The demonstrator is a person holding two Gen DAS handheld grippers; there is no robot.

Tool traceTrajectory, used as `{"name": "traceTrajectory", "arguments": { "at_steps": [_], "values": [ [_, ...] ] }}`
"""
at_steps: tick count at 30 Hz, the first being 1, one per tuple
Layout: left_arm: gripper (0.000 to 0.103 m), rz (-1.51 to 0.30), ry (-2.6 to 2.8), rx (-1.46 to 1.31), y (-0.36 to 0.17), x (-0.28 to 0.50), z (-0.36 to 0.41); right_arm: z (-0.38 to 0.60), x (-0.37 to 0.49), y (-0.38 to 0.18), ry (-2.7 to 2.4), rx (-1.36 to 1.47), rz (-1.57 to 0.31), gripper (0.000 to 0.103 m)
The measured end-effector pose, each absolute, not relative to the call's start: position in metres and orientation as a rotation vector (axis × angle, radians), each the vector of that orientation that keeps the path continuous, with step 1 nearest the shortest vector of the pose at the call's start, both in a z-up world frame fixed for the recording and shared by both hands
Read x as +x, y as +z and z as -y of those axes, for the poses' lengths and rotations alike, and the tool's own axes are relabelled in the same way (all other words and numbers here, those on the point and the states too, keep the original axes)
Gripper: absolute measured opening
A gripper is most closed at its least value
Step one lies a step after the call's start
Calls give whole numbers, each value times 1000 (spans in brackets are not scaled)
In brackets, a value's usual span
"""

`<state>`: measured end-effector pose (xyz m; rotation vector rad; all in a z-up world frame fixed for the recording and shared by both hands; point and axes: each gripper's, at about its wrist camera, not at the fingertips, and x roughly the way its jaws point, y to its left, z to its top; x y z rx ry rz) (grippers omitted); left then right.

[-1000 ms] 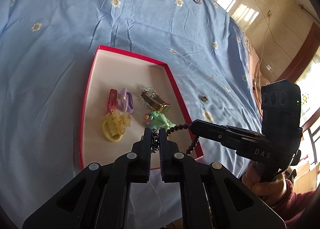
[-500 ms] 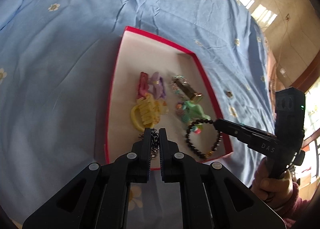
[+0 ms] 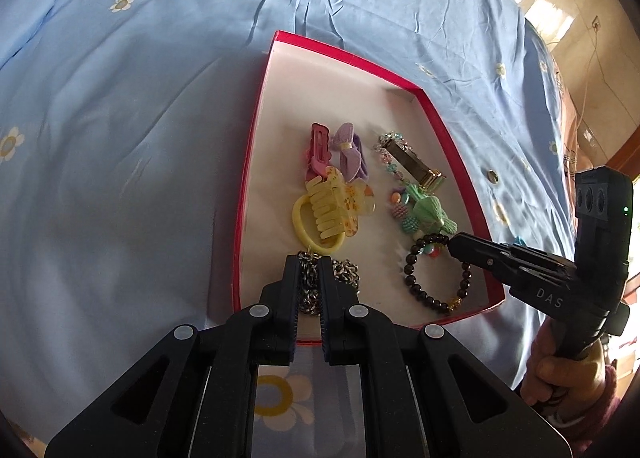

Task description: Organize jewelry

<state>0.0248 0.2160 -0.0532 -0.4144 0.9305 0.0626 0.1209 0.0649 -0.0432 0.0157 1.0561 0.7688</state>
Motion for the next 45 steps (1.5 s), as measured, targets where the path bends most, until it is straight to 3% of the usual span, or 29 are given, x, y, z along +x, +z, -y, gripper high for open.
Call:
{"name": "traceTrajectory", "arguments": {
  "at_steps": [10,15,17,24,33,38,40,41,45],
  "values": [
    [11,-937,77,-393,-52,28,-213,-66,122,-44,789,43,-1064,13],
    [21,-938,95,-365,-49,28,-210,-62,123,-43,796,72,-1062,20],
    [24,-936,101,-347,-46,28,-208,-61,122,-41,799,81,-1056,30],
    [35,-919,108,-329,-39,25,-202,-58,117,-30,800,69,-1014,32],
    [48,-907,110,-326,-36,18,-196,-49,111,-23,792,83,-978,42],
    [52,-897,114,-328,-33,14,-194,-46,106,-19,793,97,-961,53],
    [55,-893,114,-327,-31,12,-192,-44,105,-17,799,105,-954,65],
    [57,-891,115,-326,-31,10,-192,-43,104,-16,802,111,-950,71],
    [72,-876,119,-337,-30,6,-190,-39,100,-16,810,130,-943,77]
  ]
}}
